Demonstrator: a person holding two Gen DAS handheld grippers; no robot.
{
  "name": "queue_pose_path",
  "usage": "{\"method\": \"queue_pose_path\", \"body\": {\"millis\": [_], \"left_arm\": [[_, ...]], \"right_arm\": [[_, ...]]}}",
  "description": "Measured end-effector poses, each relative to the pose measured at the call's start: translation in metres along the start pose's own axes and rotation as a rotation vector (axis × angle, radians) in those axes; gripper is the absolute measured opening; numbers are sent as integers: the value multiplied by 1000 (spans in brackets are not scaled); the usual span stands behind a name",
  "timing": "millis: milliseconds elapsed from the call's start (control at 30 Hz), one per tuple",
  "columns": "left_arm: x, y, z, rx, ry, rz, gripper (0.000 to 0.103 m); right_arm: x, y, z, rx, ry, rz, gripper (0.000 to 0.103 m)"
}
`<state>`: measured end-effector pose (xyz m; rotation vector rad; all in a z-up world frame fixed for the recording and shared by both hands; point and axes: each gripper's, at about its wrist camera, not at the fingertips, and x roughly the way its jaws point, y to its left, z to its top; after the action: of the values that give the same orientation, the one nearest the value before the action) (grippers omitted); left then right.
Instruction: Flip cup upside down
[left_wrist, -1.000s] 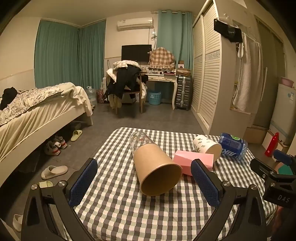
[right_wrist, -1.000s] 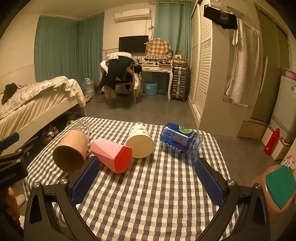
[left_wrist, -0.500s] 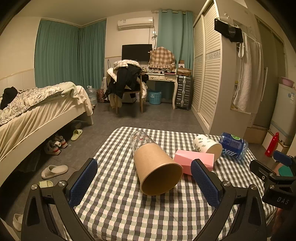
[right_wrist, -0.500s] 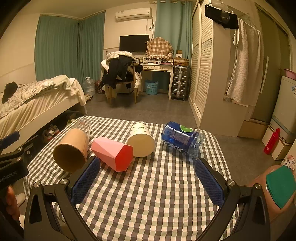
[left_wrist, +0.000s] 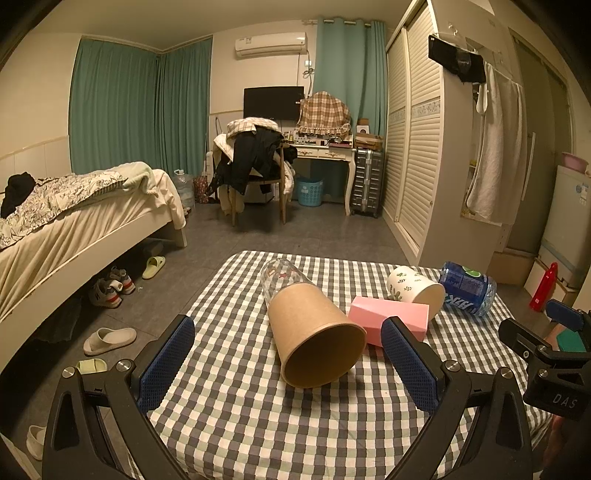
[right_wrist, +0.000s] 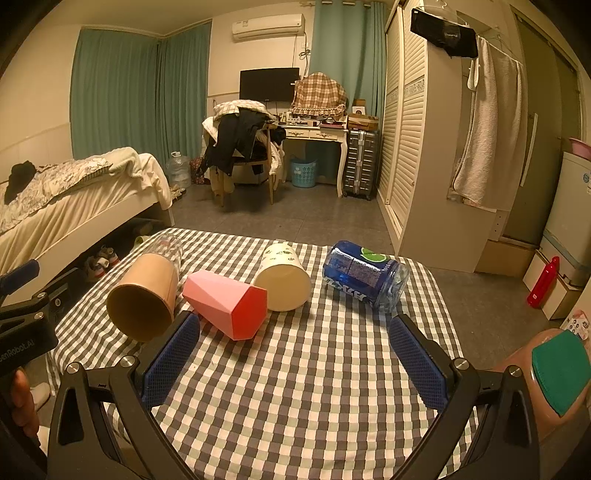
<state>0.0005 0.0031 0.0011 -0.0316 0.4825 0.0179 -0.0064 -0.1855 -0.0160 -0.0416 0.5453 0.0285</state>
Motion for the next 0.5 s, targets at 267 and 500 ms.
{"method": "queue_pose_path", "body": {"millis": [267, 500], "left_arm": [[0, 2, -2, -2, 2, -3, 103], [-1, 5, -2, 0, 3, 0, 103]], "right_arm": [[0, 0, 0, 0, 2, 0, 103], [1, 0, -1, 1, 4, -1, 103]]}}
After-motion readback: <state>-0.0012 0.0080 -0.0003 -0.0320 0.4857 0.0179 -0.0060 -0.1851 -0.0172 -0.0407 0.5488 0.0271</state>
